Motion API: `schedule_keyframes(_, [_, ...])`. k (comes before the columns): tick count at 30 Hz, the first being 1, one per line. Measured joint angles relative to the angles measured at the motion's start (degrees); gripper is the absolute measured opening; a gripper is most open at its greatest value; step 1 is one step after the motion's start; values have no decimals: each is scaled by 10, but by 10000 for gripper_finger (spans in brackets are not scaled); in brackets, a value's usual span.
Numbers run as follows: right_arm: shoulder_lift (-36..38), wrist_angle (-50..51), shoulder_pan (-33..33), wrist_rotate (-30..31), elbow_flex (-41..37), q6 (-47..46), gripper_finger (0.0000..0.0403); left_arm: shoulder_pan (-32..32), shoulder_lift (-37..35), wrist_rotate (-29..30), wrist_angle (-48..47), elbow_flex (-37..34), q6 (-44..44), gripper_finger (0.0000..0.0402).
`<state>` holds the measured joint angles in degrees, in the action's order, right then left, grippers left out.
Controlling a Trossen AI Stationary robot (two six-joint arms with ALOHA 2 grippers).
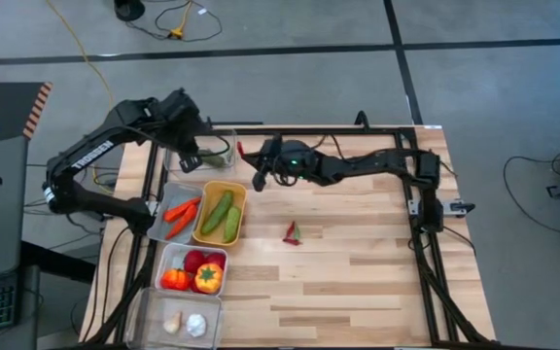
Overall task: Sort produce into baskets
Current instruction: Put the middle right pepper into the transparent bin, then put the bottom center pepper into the top transparent bin
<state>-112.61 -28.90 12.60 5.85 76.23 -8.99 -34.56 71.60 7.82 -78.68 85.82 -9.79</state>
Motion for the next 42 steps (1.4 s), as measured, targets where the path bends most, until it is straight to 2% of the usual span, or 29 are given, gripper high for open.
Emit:
schedule_keyframes(9, [-166, -2, 13, -2, 187, 0, 38, 16, -3, -3, 1, 0, 0, 108])
schedule_keyframes(16, [-227, 11, 15, -8, 275, -2, 41, 17, -3, 0, 1, -1, -12, 108])
schedule_keyframes(23, [-226, 57, 18, -21, 295, -1, 78, 17, -3, 0, 1, -1, -18, 108])
schedule_keyframes(33, [-223, 85, 18, -16, 300, 0, 180, 17, -3, 3, -3, -1, -2, 108])
schedule_keyframes(37, [-184, 201, 20, -16, 300, 15, 199, 17, -3, 7, -5, -1, 9, 108])
schedule_keyframes(42, [-106, 344, 21, -4, 300, 87, 202, 17, -3, -73, 1, -1, -27, 108])
